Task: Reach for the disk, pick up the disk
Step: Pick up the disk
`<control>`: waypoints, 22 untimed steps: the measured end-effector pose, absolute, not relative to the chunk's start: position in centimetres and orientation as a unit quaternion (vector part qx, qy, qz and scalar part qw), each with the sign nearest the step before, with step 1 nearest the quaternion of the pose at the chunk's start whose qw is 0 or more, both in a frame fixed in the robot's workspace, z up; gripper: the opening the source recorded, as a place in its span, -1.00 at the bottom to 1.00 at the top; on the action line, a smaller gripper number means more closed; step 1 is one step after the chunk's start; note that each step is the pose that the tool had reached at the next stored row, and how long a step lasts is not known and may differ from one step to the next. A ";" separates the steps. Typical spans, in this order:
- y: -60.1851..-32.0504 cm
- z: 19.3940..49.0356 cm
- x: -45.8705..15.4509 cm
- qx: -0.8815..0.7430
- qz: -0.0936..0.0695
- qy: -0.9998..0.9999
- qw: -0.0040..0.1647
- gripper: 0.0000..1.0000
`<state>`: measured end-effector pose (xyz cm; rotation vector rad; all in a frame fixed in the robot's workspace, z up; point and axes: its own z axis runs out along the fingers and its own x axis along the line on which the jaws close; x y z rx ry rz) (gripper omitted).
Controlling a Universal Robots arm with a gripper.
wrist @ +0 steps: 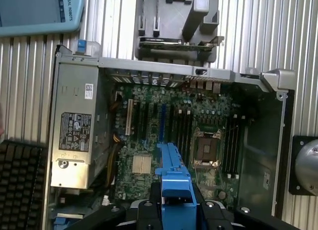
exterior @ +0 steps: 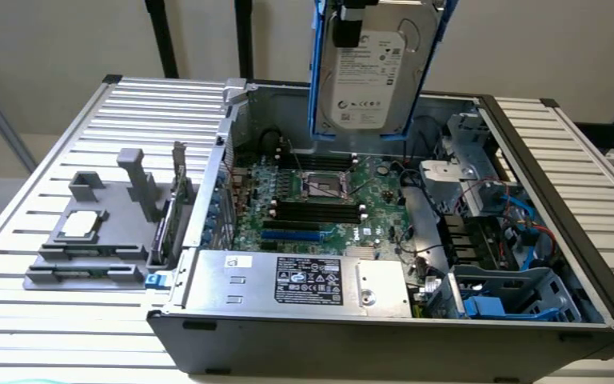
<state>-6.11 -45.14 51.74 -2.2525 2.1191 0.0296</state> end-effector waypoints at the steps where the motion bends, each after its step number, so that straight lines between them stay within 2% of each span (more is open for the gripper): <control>1: -45.4 51.7 -6.0 -0.728 0.010 0.685 0.024 -0.35; 22: -51.0 51.2 -1.6 -0.728 0.010 0.685 0.024 -0.35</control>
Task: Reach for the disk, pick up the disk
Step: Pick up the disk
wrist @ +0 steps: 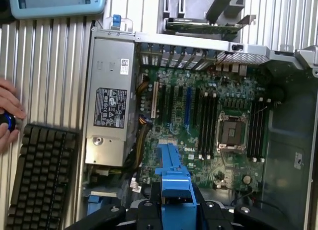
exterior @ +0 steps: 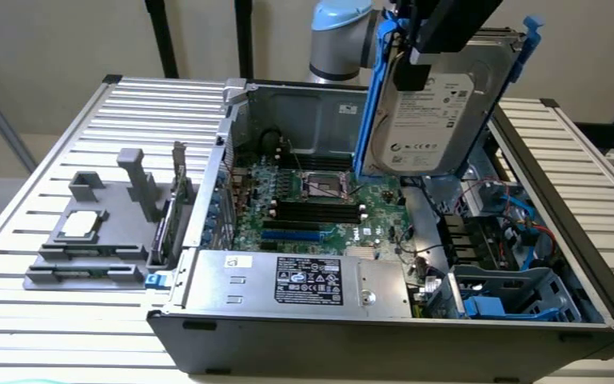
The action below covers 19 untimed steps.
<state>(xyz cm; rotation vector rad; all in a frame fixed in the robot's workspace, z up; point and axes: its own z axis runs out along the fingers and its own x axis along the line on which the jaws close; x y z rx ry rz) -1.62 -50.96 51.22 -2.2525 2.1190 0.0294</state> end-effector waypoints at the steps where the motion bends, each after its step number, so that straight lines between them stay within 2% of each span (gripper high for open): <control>1: -51.2 51.2 -1.4 -0.728 0.009 0.685 0.024 -0.35; 19: -55.7 50.8 2.8 -0.728 0.009 0.685 0.024 -0.35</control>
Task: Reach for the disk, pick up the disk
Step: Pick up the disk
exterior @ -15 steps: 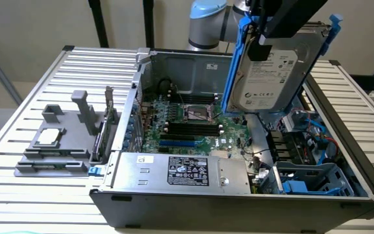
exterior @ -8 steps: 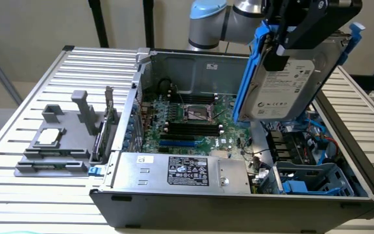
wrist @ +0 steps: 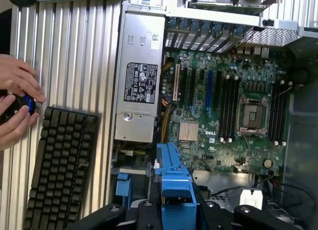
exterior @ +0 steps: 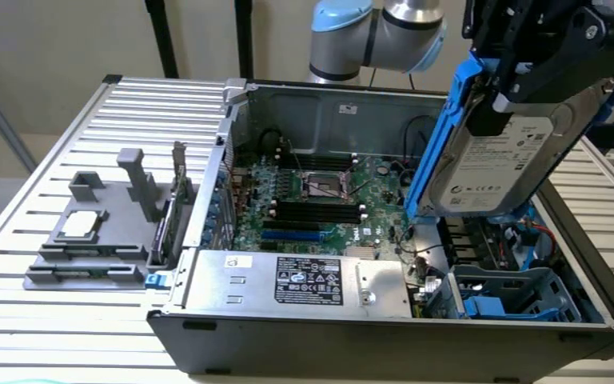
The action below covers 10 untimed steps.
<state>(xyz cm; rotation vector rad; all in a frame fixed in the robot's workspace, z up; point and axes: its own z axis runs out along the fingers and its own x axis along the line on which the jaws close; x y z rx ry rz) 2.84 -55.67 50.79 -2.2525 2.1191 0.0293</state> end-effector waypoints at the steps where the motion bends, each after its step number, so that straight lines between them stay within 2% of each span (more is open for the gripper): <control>1: -55.9 50.8 3.1 -0.728 0.009 0.685 0.024 -0.35; 10: -57.8 50.6 5.8 -0.728 0.010 0.685 0.024 -0.35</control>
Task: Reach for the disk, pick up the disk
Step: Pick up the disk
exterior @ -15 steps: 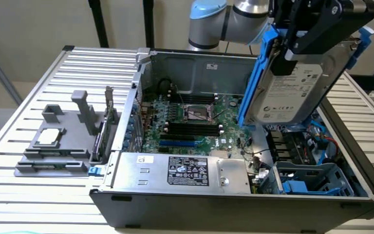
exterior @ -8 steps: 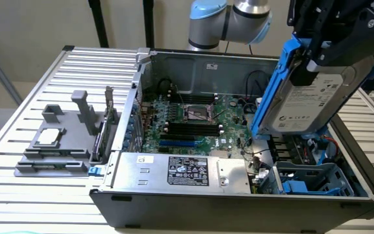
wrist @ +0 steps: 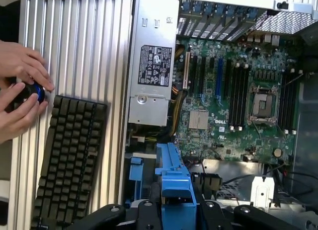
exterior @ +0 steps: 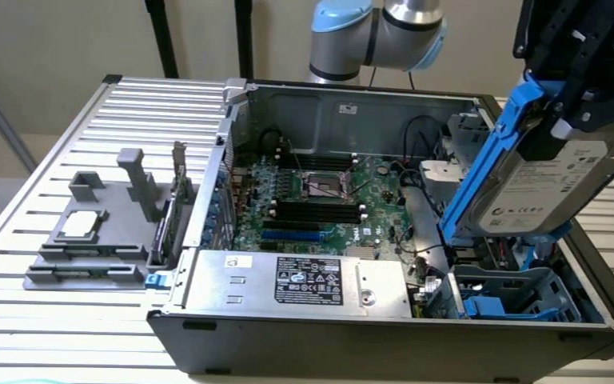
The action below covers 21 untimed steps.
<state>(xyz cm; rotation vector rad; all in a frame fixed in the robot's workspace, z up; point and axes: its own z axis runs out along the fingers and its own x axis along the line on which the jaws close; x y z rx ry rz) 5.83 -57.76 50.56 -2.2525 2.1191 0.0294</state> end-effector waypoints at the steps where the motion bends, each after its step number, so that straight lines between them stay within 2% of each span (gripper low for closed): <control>1: -57.9 50.5 6.2 -0.728 0.009 0.685 0.024 -0.35; 7: -58.6 50.2 8.2 -0.728 0.011 0.685 0.026 -0.35; 13: -58.6 49.7 9.0 -0.722 0.018 0.690 0.034 -0.35; 21: -58.6 49.6 9.3 -0.718 0.018 0.695 0.035 -0.35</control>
